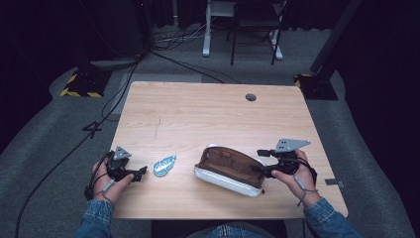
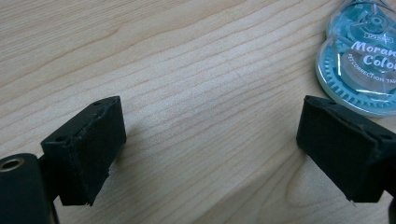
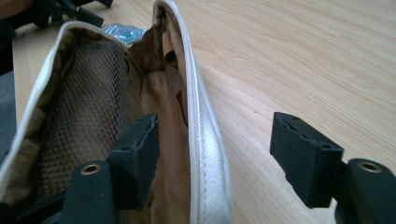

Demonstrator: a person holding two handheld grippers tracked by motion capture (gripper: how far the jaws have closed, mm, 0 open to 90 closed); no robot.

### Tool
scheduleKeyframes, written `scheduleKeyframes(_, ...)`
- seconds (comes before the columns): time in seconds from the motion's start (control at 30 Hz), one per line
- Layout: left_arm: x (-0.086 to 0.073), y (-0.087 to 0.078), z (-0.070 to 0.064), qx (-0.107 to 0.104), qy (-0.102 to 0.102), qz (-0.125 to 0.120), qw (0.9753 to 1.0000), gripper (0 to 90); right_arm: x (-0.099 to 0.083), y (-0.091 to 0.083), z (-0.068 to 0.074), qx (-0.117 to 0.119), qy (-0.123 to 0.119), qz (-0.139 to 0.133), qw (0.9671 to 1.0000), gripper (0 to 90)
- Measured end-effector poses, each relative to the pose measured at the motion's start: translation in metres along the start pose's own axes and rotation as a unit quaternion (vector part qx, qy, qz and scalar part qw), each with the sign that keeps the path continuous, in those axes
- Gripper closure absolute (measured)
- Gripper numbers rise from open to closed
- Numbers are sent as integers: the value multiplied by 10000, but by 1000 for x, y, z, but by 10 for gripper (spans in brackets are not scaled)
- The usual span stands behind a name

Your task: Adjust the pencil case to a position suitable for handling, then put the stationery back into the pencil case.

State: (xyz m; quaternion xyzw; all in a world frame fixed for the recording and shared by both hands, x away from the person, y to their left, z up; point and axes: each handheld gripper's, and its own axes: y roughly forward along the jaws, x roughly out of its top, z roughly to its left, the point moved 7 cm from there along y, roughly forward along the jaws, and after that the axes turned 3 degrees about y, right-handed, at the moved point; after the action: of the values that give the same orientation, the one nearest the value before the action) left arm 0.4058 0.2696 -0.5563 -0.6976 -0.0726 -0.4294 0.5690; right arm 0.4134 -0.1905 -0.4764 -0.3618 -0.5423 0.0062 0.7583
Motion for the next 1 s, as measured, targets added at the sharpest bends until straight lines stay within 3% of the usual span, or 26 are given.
scheduleKeyframes(0.07, 0, 0, -1, -41, -19, -32, 10000, 94, 0, -3, 0, -27, 12, -33, 10000, 318)
scheduleKeyframes(0.13, -1, -2, 0, -9, -60, -95, 9999, 160, 0, -12, -1, -58, -9, -94, 9999, 302)
scheduleKeyframes(0.27, -3, -6, 1, -88, -199, -107, 9997, 159, 0, -26, -4, -61, 34, -235, 9997, 286)
scheduleKeyframes(0.4, -1, -10, -1, -92, -193, -123, 9997, 174, 1, -40, -7, -14, 69, -437, 9990, 288)
scheduleKeyframes(0.53, 0, -13, -3, -87, -133, -97, 9998, 183, 3, -54, -17, -204, 200, -565, 9980, 288)
scheduleKeyframes(0.73, 4, -17, -6, -35, -114, -46, 9999, 188, -4, -65, -40, -773, 359, -528, 9950, 292)
scheduleKeyframes(0.9, 6, -20, -11, -42, -142, 26, 9999, 206, -26, -64, -73, -1567, 433, -141, 9866, 291)
scheduleKeyframes(0.93, 6, -20, -11, -42, -142, 26, 9999, 207, -26, -64, -73, -1567, 433, -141, 9866, 291)
scheduleKeyframes(1.0, 8, -22, -13, -61, -147, 10, 9999, 209, -39, -62, -87, -1892, 564, 120, 9803, 289)
